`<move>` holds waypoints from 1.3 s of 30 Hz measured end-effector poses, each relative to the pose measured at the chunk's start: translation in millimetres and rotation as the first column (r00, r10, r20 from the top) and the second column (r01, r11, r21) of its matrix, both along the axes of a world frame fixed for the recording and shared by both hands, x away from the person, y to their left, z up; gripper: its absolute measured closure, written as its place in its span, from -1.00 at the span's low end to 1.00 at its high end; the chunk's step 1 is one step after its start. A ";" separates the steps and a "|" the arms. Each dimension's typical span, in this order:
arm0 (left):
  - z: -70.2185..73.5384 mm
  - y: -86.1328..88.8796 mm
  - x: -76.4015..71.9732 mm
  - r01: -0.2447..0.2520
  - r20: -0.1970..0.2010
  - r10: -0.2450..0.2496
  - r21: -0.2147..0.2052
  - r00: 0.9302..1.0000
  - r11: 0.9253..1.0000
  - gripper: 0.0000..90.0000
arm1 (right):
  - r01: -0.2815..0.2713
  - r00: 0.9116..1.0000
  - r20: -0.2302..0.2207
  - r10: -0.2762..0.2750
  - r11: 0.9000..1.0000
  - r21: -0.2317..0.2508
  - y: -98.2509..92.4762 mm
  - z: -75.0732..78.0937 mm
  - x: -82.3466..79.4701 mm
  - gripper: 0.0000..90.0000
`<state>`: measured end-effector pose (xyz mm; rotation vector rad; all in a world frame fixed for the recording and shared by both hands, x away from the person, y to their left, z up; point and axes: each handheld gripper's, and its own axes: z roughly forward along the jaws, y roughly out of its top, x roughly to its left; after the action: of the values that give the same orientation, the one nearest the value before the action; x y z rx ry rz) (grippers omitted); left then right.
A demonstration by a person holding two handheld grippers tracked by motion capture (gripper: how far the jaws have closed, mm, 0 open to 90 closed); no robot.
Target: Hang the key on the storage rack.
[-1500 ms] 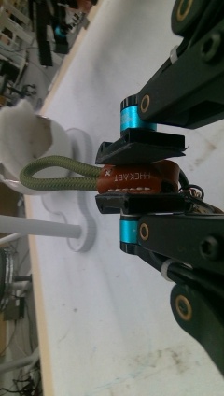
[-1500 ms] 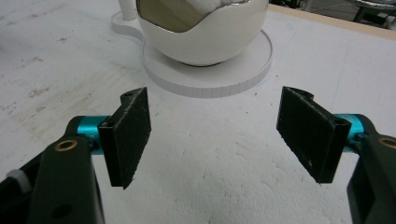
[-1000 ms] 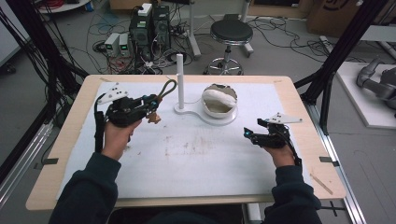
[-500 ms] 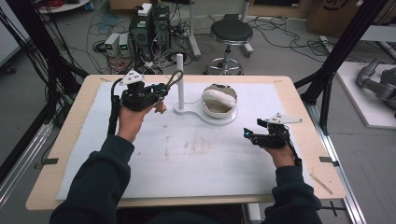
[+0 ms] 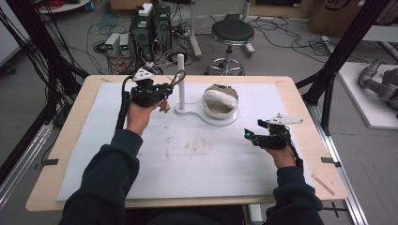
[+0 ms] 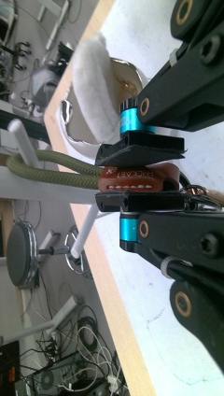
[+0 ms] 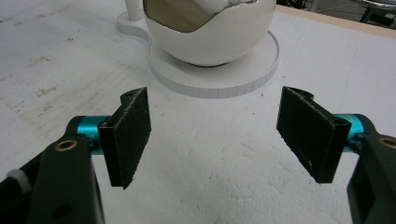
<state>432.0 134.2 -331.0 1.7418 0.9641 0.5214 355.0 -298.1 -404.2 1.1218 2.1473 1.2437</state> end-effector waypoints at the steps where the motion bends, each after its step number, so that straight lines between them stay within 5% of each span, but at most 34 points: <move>1: -3.7 0.7 -0.6 0.012 0.010 -0.012 0.004 1.000 1.000 0.67 | 0.000 1.000 -0.001 0.000 1.000 0.001 -0.3 0.0 -0.3 -0.41; 3: -9.1 3.4 -3.2 0.019 0.035 -0.019 -0.011 0.999 1.000 0.57 | 0.000 1.000 0.000 0.000 1.000 0.004 -0.9 0.0 -0.5 -0.41; 10: -17.8 19.2 -14.5 0.056 0.009 -0.055 -0.082 0.998 0.995 -0.24 | 0.000 1.000 0.000 0.000 1.000 0.006 -1.2 -0.1 -1.2 -0.41; 14: -27.0 33.9 -26.4 0.063 0.020 -0.061 -0.120 0.998 0.991 -0.41 | -0.004 1.000 0.002 0.004 1.000 0.000 0.3 -0.1 -1.0 -0.41; 18: -35.6 45.8 -42.7 0.075 0.057 -0.069 -0.104 0.996 0.992 -0.53 | -0.011 1.000 0.004 0.011 1.000 -0.002 1.7 -0.2 -0.8 -0.41; 21: -41.3 53.0 -55.2 0.076 0.120 -0.067 -0.067 0.991 0.995 -0.53 | -0.017 1.000 0.006 0.017 1.000 -0.005 3.1 -0.5 -0.6 -0.41; 26: -52.2 64.1 -73.6 0.065 0.130 -0.057 -0.062 0.990 0.996 -0.58 | -0.031 0.999 0.015 0.031 0.999 -0.013 6.4 -0.8 -1.4 -0.52; 39: -83.1 92.4 -99.7 -0.011 0.065 0.016 -0.079 0.998 0.997 -0.60 | -0.046 0.999 0.005 0.046 0.996 -0.076 14.7 -2.4 -4.4 -0.53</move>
<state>332.2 226.6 -414.1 1.6397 0.9386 0.5392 350.6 -283.4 -406.6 1.0402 2.2076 1.1731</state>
